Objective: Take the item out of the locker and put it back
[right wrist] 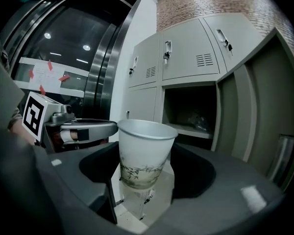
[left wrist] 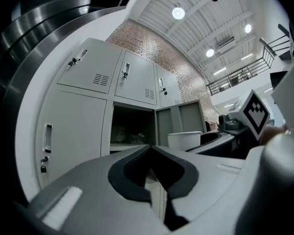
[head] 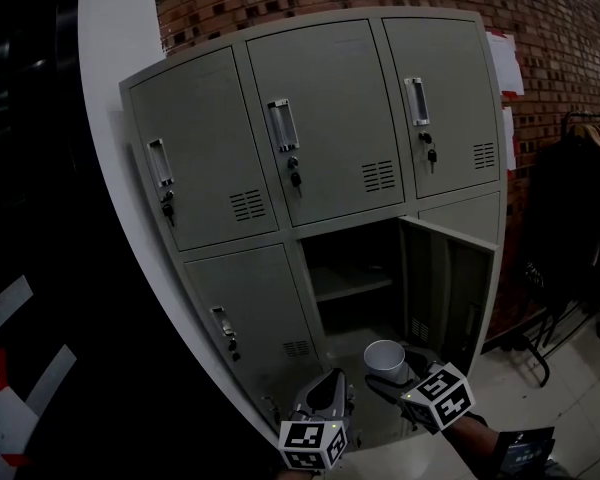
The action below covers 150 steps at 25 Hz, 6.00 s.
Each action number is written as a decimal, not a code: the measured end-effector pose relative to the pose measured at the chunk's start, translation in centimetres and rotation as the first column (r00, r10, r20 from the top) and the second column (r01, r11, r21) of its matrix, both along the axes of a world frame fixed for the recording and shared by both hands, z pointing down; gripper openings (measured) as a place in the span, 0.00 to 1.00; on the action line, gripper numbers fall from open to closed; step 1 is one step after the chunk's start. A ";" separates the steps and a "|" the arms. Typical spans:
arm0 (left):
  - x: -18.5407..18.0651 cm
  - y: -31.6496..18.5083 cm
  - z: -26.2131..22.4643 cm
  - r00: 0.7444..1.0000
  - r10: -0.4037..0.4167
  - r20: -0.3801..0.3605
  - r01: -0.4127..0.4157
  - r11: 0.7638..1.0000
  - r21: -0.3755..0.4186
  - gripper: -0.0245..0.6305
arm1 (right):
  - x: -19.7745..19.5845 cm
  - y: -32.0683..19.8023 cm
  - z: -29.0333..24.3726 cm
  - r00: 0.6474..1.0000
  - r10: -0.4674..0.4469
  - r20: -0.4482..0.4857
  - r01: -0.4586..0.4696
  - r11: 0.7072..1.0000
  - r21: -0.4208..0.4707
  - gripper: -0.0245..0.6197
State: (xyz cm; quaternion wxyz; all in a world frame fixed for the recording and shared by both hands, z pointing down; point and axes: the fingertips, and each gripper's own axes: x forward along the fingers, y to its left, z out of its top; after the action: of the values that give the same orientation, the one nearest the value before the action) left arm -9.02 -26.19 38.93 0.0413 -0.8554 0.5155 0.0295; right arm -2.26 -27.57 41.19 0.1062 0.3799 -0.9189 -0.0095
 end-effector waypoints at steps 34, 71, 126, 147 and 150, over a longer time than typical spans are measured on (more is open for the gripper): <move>-3.4 -17.6 0.8 1.000 -0.018 -0.005 0.018 1.000 0.002 0.04 | -3.4 -24.5 -3.5 1.000 0.019 -0.007 -0.019 0.997 0.072 0.55; -4.6 -23.5 -0.1 0.997 -0.057 -0.044 0.060 0.996 0.068 0.04 | -6.5 -36.6 -1.2 0.993 0.006 -0.119 -0.013 0.998 -0.057 0.55; -2.0 -1.3 0.2 0.995 0.062 -0.083 -0.063 0.998 -0.005 0.04 | 0.0 -0.1 -2.6 0.992 0.029 0.126 -0.031 0.999 0.020 0.05; 5.9 5.1 0.6 0.996 -0.084 -0.035 0.083 0.996 -0.038 0.04 | 8.5 7.7 -0.1 0.974 -0.113 0.195 0.123 0.992 -0.040 0.05; 6.3 6.2 1.7 0.994 -0.103 -0.023 0.101 0.993 -0.063 0.04 | 9.1 8.5 0.9 0.973 -0.116 0.202 0.131 0.990 -0.060 0.05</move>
State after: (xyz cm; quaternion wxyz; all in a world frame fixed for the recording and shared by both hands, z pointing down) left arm -2.75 -20.02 40.64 0.0095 -0.8283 0.5597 0.0224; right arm 6.84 -19.07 42.06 0.0273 0.3170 -0.9464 0.0551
